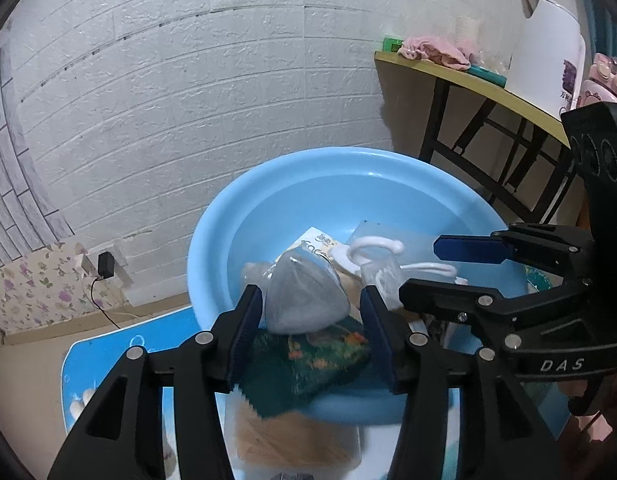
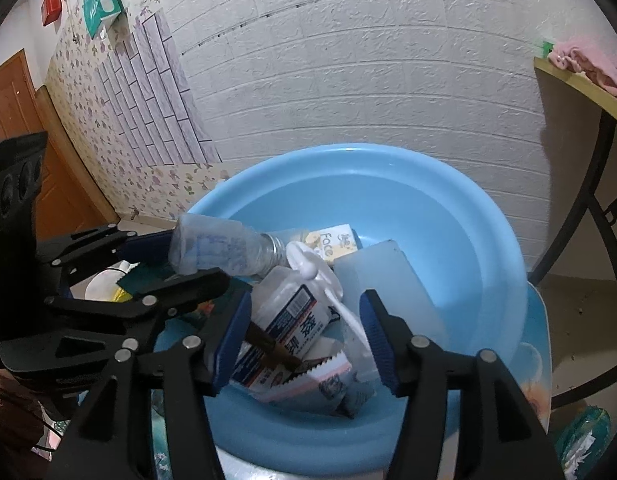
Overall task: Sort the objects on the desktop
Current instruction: 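Open both grippers to drop the bottle and pump cap into the basin, then move both grippers back toward the plush bunny and toothpick box, then grasp the plush bunny with the left gripper while the right grasps the toothpick box, then lift the bunny and toothpick box and carry both over the basin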
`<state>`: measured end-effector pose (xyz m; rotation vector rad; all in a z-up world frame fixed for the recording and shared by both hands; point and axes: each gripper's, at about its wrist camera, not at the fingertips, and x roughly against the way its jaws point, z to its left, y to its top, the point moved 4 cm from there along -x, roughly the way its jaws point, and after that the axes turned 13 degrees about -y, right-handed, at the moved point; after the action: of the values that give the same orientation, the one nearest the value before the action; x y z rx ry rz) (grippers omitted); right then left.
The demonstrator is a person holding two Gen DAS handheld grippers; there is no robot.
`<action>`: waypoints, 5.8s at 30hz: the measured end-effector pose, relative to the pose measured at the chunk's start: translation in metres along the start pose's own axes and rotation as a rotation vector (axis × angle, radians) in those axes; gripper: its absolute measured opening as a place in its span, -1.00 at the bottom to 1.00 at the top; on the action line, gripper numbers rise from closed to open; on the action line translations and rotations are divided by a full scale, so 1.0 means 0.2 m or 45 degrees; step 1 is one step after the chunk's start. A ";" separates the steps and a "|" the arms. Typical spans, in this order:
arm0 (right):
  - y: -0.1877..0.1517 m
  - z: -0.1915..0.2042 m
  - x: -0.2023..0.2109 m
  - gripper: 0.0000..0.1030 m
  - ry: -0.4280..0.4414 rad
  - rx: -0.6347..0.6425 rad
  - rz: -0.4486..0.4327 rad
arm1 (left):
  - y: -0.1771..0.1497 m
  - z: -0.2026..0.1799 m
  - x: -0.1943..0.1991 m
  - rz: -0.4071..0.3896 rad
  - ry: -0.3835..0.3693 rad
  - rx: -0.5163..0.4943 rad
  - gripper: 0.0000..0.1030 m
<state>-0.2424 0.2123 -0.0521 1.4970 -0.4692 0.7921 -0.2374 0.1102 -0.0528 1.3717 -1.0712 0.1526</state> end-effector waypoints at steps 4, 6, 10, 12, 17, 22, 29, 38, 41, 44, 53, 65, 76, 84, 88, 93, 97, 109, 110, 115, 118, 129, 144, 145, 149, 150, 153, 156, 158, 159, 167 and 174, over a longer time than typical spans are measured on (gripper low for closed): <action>-0.02 0.01 0.07 0.09 -0.036 0.013 -0.013 | -0.03 -0.01 0.08 -0.023 0.009 0.005 0.09; -0.03 0.01 0.12 0.09 -0.047 0.015 -0.019 | -0.05 -0.01 0.13 -0.037 0.014 0.008 0.19; -0.06 0.04 0.19 0.09 -0.072 0.026 -0.025 | -0.08 -0.03 0.24 -0.070 0.024 0.009 0.41; -0.07 0.06 0.23 0.12 -0.083 0.031 -0.029 | -0.10 -0.03 0.28 -0.082 0.034 0.008 0.54; -0.11 0.10 0.30 0.25 -0.104 0.039 -0.027 | -0.16 -0.03 0.38 -0.094 0.060 0.024 0.68; -0.15 0.15 0.35 0.25 -0.126 0.044 -0.017 | -0.22 -0.01 0.47 -0.110 0.089 0.058 0.81; -0.19 0.21 0.38 0.27 -0.135 0.056 0.012 | -0.33 0.07 0.57 -0.125 0.139 0.144 0.96; -0.23 0.27 0.39 0.63 -0.139 0.021 0.028 | -0.45 0.14 0.63 -0.100 0.168 0.179 0.99; -0.26 0.30 0.38 0.64 -0.155 -0.006 0.033 | -0.49 0.16 0.64 -0.085 0.173 0.164 0.99; -0.28 0.31 0.36 0.65 -0.168 -0.021 0.046 | -0.53 0.20 0.63 -0.069 0.180 0.180 0.99; -0.37 0.38 0.25 0.65 -0.146 -0.035 0.158 | -0.66 0.35 0.62 -0.040 0.183 0.258 0.99; -0.39 0.42 0.14 0.65 -0.124 -0.053 0.220 | -0.70 0.54 0.61 -0.052 0.236 0.333 0.99; -0.37 0.51 -0.03 0.65 -0.119 -0.077 0.252 | -0.69 0.65 0.50 -0.037 0.199 0.337 0.99; -0.34 0.56 -0.12 1.00 -0.102 -0.144 0.275 | -0.67 0.70 0.41 -0.016 0.175 0.328 0.99; -0.31 0.60 -0.16 1.00 -0.137 -0.168 0.285 | -0.68 0.72 0.37 0.005 0.166 0.328 0.99; -0.32 0.63 -0.22 1.00 -0.177 -0.252 0.329 | -0.70 0.75 0.34 0.032 0.184 0.325 0.99; -0.31 0.67 -0.26 1.00 -0.199 -0.280 0.350 | -0.72 0.77 0.32 0.032 0.167 0.336 0.99; -0.30 0.73 -0.37 1.00 -0.326 -0.263 0.393 | -0.74 0.77 0.36 -0.008 0.182 0.310 0.53; -0.30 0.74 -0.38 1.00 -0.340 -0.234 0.394 | -0.74 0.77 0.36 -0.010 0.178 0.309 0.52; -0.31 0.78 -0.40 0.98 -0.358 -0.120 0.398 | -0.74 0.70 0.38 -0.013 0.149 0.279 0.50; -0.32 0.78 -0.38 0.97 -0.334 -0.094 0.387 | -0.74 0.68 0.40 -0.014 0.154 0.272 0.50; -0.40 0.68 -0.23 0.95 -0.207 -0.066 0.363 | -0.77 0.53 0.46 -0.011 0.126 0.301 0.50; -0.54 0.42 0.01 0.94 -0.188 -0.031 0.302 | -0.78 0.21 0.48 0.010 0.098 0.256 0.50; -0.55 0.41 0.02 0.94 -0.187 -0.021 0.295 | -0.78 0.20 0.47 0.016 0.097 0.252 0.50; -0.58 0.38 0.03 0.94 -0.163 -0.009 0.298 | -0.80 0.15 0.46 0.040 0.092 0.264 0.51; -0.60 0.36 0.04 0.94 -0.161 -0.003 0.296 | -0.81 0.14 0.47 0.044 0.095 0.265 0.51; -0.65 0.29 0.08 0.94 -0.168 0.028 0.289 | -0.82 0.11 0.48 0.055 0.114 0.261 0.51; -0.68 0.23 0.10 0.94 -0.159 0.035 0.293 | -0.84 0.11 0.48 0.070 0.123 0.284 0.51; -0.69 0.20 0.12 0.94 -0.143 0.052 0.284 | -0.85 0.11 0.48 0.079 0.129 0.304 0.52; -0.70 0.18 0.13 0.94 -0.143 0.059 0.281 | -0.85 0.10 0.49 0.083 0.139 0.306 0.52; -0.72 0.12 0.15 0.94 -0.151 0.105 0.262 | -0.87 0.08 0.48 0.110 0.164 0.317 0.54; -0.72 0.11 0.15 0.95 -0.153 0.111 0.255 | -0.87 0.09 0.44 0.141 0.150 0.338 0.56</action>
<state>-0.1144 0.2098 -0.1293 1.6015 -0.6905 0.8907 -0.0846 0.0059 -0.1192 1.5199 -1.0550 0.4651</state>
